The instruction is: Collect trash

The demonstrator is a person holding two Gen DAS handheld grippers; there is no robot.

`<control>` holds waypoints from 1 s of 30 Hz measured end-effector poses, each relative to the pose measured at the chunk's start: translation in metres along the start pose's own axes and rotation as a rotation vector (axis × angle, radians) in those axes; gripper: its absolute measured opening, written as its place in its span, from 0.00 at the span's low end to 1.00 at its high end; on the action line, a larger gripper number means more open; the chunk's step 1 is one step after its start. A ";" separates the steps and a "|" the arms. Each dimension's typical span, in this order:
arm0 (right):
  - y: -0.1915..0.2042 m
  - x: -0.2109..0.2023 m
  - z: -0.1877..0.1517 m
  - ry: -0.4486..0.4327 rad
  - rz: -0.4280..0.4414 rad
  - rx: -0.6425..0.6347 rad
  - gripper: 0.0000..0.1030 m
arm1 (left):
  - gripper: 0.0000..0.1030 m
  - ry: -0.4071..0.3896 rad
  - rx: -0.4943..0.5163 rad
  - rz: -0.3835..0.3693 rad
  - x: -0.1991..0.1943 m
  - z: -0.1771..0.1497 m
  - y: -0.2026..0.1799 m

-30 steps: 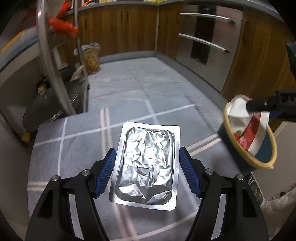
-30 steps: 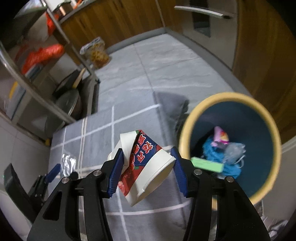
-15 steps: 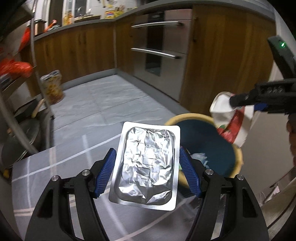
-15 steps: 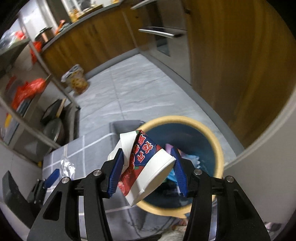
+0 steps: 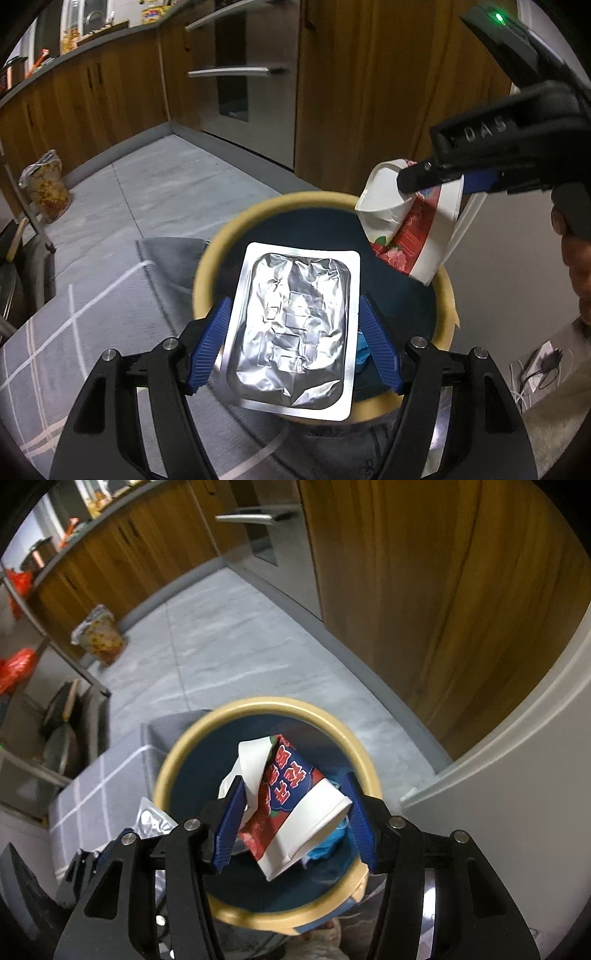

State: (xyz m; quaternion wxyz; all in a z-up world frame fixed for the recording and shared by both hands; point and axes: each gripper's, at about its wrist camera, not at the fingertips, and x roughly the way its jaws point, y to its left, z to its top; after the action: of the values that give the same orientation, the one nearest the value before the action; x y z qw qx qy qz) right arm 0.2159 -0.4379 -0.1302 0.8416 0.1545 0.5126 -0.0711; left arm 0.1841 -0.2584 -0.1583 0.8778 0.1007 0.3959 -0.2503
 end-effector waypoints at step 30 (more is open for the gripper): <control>0.018 -0.083 -0.031 -0.163 0.118 -0.018 0.73 | 0.88 -0.137 -0.044 0.077 -0.100 0.000 0.018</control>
State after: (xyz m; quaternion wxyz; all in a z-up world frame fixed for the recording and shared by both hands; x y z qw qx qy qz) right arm 0.1564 -0.4136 -0.0670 0.8845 0.1703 0.4333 -0.0292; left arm 0.1369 -0.2074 -0.0845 0.9138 0.0791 0.3360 -0.2139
